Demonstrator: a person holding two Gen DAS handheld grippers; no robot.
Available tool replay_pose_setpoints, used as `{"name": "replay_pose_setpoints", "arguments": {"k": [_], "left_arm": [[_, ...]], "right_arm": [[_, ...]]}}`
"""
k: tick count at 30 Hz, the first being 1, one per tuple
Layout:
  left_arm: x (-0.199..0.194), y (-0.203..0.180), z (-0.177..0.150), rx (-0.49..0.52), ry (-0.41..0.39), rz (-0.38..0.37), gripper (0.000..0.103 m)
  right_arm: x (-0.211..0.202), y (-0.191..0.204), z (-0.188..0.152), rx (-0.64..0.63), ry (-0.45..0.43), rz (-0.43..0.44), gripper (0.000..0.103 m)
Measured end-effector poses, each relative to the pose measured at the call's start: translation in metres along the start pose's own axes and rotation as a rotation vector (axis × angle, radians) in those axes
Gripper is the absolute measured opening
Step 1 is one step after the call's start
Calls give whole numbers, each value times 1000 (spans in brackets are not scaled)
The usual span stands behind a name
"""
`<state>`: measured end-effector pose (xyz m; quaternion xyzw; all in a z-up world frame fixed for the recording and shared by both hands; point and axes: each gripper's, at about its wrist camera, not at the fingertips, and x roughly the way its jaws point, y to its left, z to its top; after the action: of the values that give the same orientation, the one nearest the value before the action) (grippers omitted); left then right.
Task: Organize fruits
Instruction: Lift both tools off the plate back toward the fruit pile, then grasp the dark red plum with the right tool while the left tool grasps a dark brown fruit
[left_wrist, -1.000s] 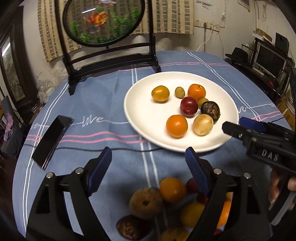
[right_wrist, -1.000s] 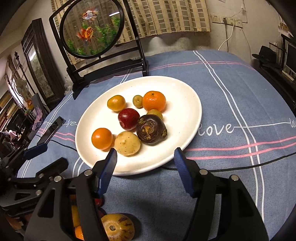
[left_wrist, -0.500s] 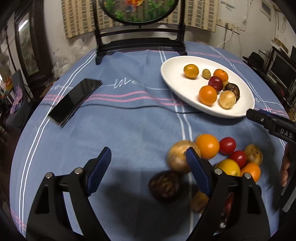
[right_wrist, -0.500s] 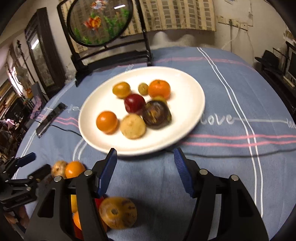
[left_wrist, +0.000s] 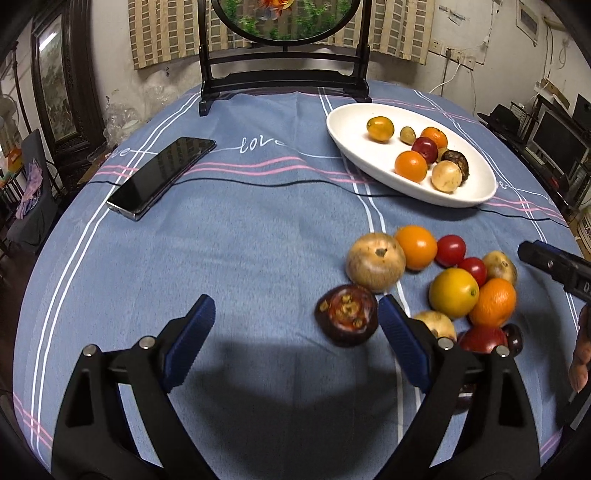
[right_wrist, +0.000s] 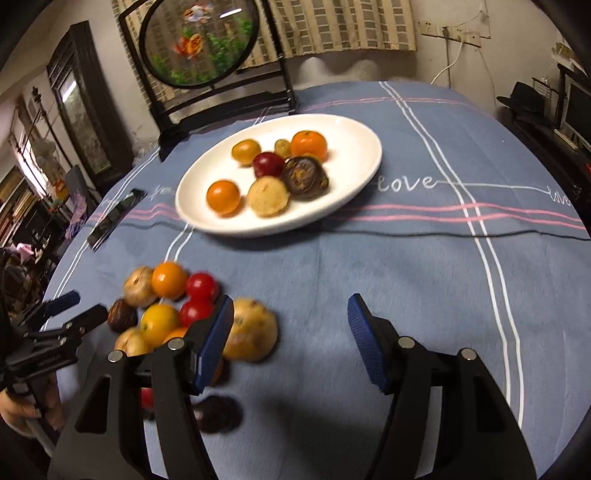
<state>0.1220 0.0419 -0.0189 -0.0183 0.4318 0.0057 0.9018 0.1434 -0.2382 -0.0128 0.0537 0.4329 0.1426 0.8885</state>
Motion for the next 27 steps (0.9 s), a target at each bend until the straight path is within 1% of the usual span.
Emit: {"name": "replay_pose_setpoints", "arguments": {"k": [4,7,9,12,19,24,27], "left_arm": [[-1,1,-7,2,8,-7,91],[-2,1,-10,5,13,-14,91],[-2,1,-13,7,17,-16,91],[1,2,-16,5,25,-20,91],[6,2,-23,0,42,-33,91],[8,0,-27,3,53,-33,91],[11,0,-28,1,77,-35,91]], "right_arm": [[-6,10,-13,-46,10,-45,64],[-12,15,-22,-82,8,-47,64],[-18,18,-28,-110,-10,-55,64],[-24,20,-39,-140,-12,-51,64],[-26,25,-56,-166,24,-49,64],[-27,40,-65,-229,16,-57,64],[-29,48,-66,-248,12,-53,64]]}}
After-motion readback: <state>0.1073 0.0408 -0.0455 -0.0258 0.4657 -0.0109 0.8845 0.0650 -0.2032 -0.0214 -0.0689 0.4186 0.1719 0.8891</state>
